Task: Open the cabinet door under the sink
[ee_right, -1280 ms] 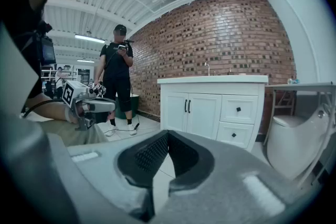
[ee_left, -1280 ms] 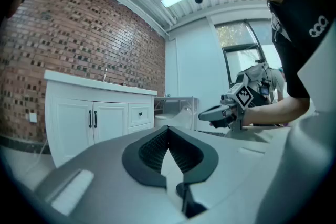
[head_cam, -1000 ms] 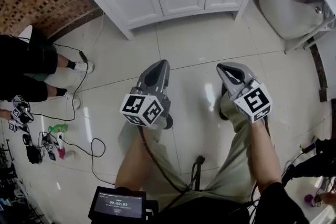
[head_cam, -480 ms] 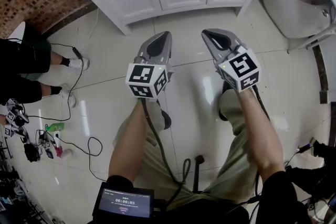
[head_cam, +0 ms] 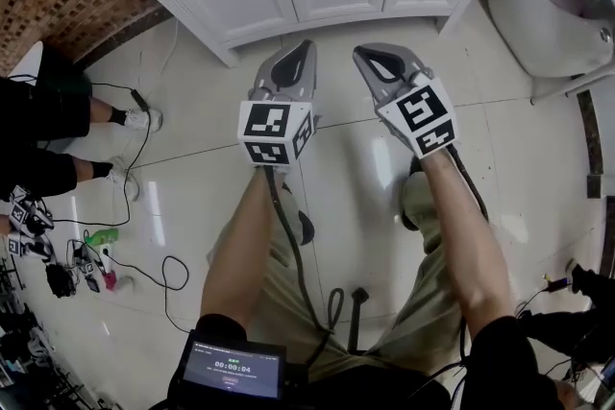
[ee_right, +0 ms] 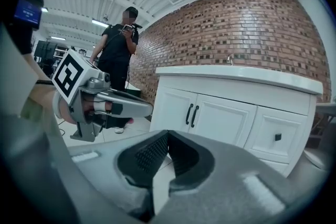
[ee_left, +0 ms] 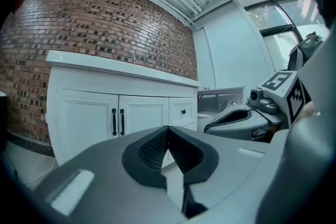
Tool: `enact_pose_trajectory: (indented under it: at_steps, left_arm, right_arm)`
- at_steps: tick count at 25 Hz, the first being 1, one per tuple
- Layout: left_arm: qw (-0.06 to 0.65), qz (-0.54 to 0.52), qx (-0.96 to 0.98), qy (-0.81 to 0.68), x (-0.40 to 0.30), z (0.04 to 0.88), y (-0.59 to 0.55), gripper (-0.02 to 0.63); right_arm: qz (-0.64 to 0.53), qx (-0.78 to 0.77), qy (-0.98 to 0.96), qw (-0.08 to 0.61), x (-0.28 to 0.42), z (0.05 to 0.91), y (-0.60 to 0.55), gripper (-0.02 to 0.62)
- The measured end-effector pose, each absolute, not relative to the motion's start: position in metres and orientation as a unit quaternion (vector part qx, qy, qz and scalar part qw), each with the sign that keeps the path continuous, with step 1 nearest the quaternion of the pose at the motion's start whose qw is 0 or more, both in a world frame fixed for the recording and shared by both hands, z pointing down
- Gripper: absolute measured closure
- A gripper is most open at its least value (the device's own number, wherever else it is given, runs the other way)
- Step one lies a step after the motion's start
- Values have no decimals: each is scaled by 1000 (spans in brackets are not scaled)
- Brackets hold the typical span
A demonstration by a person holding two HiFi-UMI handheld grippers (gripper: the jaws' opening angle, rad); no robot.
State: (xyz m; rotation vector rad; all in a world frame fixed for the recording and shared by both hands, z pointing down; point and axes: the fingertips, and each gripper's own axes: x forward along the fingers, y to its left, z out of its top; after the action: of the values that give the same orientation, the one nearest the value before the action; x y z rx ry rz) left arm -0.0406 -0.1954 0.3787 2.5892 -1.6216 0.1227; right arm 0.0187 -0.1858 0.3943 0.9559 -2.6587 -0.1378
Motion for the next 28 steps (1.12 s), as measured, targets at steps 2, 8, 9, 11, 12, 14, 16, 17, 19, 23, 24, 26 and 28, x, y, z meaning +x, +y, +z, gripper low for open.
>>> enact_pose_trajectory:
  at_steps: [2, 8, 9, 11, 12, 14, 16, 17, 19, 23, 24, 26, 28]
  left_arm:
    - [42, 46, 842, -535, -47, 385, -208, 589]
    - [63, 41, 826, -559, -73, 393, -257, 588]
    - [65, 40, 823, -563, -77, 393, -266, 588]
    - [73, 32, 818, -570, -85, 392, -287, 549]
    - [80, 27, 816, -572, -88, 391, -297, 500]
    - [90, 15, 810, -579, -94, 386, -318, 464]
    - [87, 15, 803, -589, -102, 383, -339, 463]
    - [85, 19, 799, -595, -106, 384, -348, 459]
    - [86, 31, 790, -606, -114, 389, -367, 454]
    - [84, 58, 778, -620, -129, 399, -400, 443]
    - [81, 66, 777, -621, -132, 402, -407, 443]
    - [77, 77, 774, -623, -138, 408, -420, 443]
    - [75, 87, 771, -626, -143, 415, -434, 443]
  right_arm:
    - [-58, 327, -929, 165, 14, 399, -189, 603]
    - [-93, 328, -922, 185, 6, 407, -217, 603]
    - [-93, 329, -921, 185, 5, 407, -223, 603]
    - [-98, 330, -920, 187, 3, 408, -235, 603]
    - [-102, 330, -919, 190, 3, 408, -240, 603]
    - [-108, 329, -917, 199, 6, 411, -251, 603]
    - [-112, 331, -913, 210, 10, 417, -263, 603]
    - [-114, 333, -911, 215, 12, 419, -269, 603]
    - [-116, 338, -908, 221, 18, 420, -281, 603]
    - [-121, 339, -904, 232, 26, 419, -301, 603]
    - [-122, 340, -902, 237, 28, 421, -305, 603]
    - [-131, 336, -899, 249, 33, 423, -313, 603]
    - [-147, 333, -894, 261, 37, 423, -319, 603]
